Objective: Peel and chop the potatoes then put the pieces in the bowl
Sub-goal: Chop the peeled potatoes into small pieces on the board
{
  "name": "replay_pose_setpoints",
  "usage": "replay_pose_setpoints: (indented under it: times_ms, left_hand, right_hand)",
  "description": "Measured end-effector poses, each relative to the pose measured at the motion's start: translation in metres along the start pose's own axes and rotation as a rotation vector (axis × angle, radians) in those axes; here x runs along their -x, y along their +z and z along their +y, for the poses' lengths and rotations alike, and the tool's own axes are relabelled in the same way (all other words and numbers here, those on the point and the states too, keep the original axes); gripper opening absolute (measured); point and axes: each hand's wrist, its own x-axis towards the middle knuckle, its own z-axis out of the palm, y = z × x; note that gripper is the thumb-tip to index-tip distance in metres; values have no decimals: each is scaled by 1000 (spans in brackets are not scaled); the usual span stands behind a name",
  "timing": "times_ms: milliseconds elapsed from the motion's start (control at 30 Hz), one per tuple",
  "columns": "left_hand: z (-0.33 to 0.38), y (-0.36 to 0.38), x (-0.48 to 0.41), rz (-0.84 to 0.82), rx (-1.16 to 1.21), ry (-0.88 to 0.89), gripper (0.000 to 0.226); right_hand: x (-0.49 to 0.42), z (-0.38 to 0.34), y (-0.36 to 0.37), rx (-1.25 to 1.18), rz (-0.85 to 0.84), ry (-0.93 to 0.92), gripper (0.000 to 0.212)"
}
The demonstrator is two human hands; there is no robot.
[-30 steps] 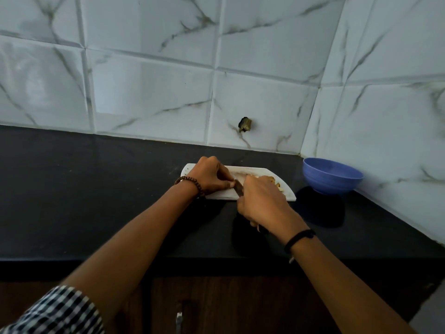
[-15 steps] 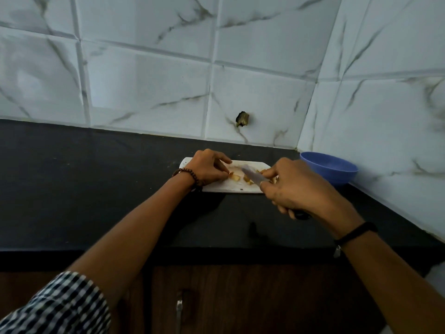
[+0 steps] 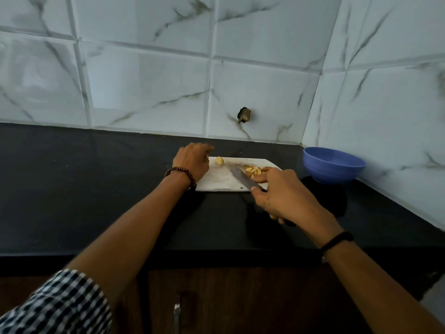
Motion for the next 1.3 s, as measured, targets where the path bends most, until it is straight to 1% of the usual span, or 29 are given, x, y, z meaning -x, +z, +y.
replay_pose_setpoints:
  times_ms: [133,267,333,433,567,700,833,900,967,1067,1133,1233,1300]
  left_hand:
    - [9,7,-8,-108,-52,56,45]
    - [8,14,-12,-209,-85,85,45]
    - [4,15,-14,-204,-103,79,43]
    - [1,13,-15,-188,-128,65,35]
    - [0,12,-14,-190,-139,68,30]
    - [0,12,-15,-185,-66,47,25]
    - [2,12,-15,-191,-37,56,25]
    - [4,11,-15,-190,-30,104,27]
    - [8,9,-14,-202,-14,146,30]
    - [8,9,-15,-237,55,126,34]
    - [5,9,-14,-248,119,103,29]
    - [2,7,-13,-258,211,99,15]
    - [3,5,-11,-278,245,104,16]
  right_hand:
    - [-5,10,-8,4,24,40,39]
    - [-11,10,-4,-15,67,-3,34]
    - [-12,6,3,-40,63,-18,35]
    - [-12,3,13,-45,10,-29,34]
    - [-16,10,11,13,32,-27,36]
    - [-23,19,4,0,18,22,41]
    - [-21,17,4,-92,36,-17,38]
    - [-20,13,5,-141,70,-41,36]
    - [-22,9,9,-197,126,-65,28]
    - [-29,6,18,-254,178,-79,24]
    - [-33,6,23,-291,198,-72,26]
    - [-34,9,28,-364,211,-48,25]
    - [-34,10,29,-389,209,-49,25]
